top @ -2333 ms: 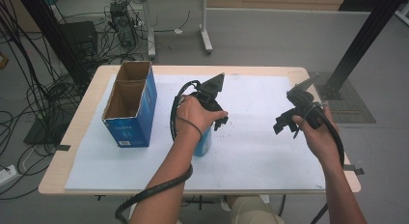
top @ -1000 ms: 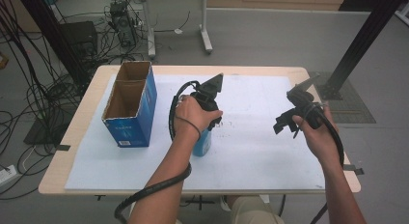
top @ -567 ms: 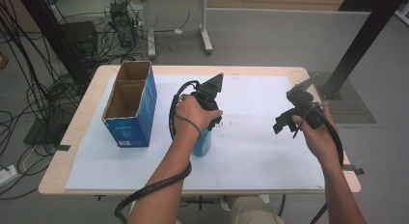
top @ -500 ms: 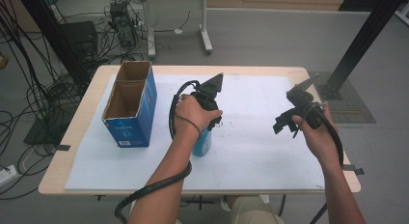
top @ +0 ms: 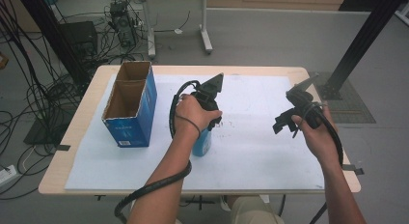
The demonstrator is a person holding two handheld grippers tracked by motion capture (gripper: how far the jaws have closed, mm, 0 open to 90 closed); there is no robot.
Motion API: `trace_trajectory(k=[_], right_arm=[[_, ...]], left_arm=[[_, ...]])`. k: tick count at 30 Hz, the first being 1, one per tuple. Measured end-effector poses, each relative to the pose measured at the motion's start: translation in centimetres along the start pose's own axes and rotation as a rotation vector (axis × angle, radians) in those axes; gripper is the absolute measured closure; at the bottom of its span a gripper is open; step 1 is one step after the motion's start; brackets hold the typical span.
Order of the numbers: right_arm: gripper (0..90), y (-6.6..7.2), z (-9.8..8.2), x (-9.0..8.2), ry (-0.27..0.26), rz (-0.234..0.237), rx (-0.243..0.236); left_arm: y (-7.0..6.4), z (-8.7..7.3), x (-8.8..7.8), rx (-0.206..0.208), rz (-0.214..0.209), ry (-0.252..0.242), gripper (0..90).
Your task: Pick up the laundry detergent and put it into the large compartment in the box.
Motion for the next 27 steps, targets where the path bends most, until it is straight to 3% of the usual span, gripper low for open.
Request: trace_trajectory(k=[27], right_arm=[[8.3,-0.18,0.00,-0.17,-0.003,0.001,0.000]], left_arm=[[-0.04,0.16,-0.01,0.004,0.000,0.009,37.6]])
Point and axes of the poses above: each handheld gripper's, and its own axes: x roughly forward along the jaws, z roughly out of its top, y roughly to its left, the point moved 7 cm from there along x, roughly forward along the jaws, and after that the axes turned 6 degrees about z, right-handed, at the moved point
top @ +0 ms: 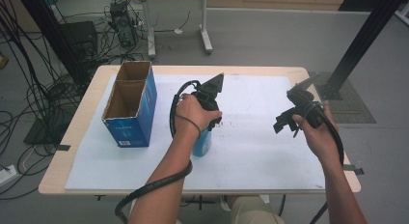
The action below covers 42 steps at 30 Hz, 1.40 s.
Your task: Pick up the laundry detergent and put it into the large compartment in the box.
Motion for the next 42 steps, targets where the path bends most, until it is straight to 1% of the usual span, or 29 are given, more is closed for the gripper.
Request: trace_trajectory(k=[23,42], right_arm=[[8.3,-0.27,-0.17,-0.37,-0.004,0.007,0.017],[8.2,-0.26,-0.32,-0.51,-0.014,0.005,0.013]], left_arm=[[0.10,-0.06,0.01,-0.001,-0.004,0.000,37.6],[0.22,-0.06,0.01,0.003,-0.006,-0.002,37.6]])
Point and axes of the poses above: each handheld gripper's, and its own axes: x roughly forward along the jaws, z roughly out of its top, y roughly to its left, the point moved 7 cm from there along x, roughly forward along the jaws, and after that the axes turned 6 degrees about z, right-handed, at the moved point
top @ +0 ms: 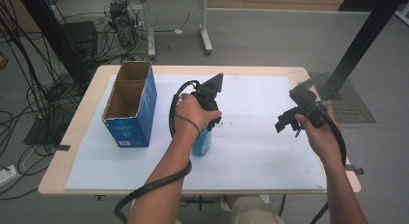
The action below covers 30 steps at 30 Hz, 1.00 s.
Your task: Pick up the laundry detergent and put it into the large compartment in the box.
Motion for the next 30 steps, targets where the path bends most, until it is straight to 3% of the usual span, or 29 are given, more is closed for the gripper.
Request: trace_trajectory(k=[30], right_arm=[[8.2,0.37,0.20,-0.10,-0.002,-0.006,-0.009]], left_arm=[[0.10,0.14,-0.02,-0.005,-0.002,0.009,37.7]])
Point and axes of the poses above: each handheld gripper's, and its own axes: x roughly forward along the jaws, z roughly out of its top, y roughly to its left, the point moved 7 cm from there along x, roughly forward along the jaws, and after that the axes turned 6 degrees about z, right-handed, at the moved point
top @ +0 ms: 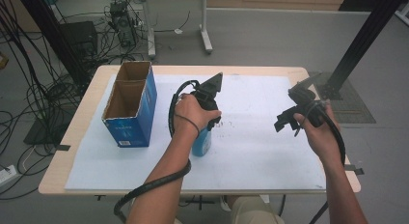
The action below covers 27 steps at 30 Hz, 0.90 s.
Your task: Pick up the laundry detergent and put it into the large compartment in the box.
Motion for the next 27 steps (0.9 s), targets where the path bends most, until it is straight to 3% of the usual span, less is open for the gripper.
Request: trace_trajectory(k=[19,25,27], right_arm=[[8.2,0.0,0.1,0.0,0.000,0.001,-0.002],[8.2,0.2,0.2,-0.1,-0.002,0.002,-0.008],[8.2,0.3,0.2,-0.1,-0.003,0.002,-0.010]], left_arm=[[0.2,0.0,-0.2,-0.005,-0.007,0.003,37.7],[0.2,-0.1,-1.2,0.007,0.001,-0.003,37.7],[0.1,-0.1,-2.3,0.012,0.007,-0.011,37.7]])
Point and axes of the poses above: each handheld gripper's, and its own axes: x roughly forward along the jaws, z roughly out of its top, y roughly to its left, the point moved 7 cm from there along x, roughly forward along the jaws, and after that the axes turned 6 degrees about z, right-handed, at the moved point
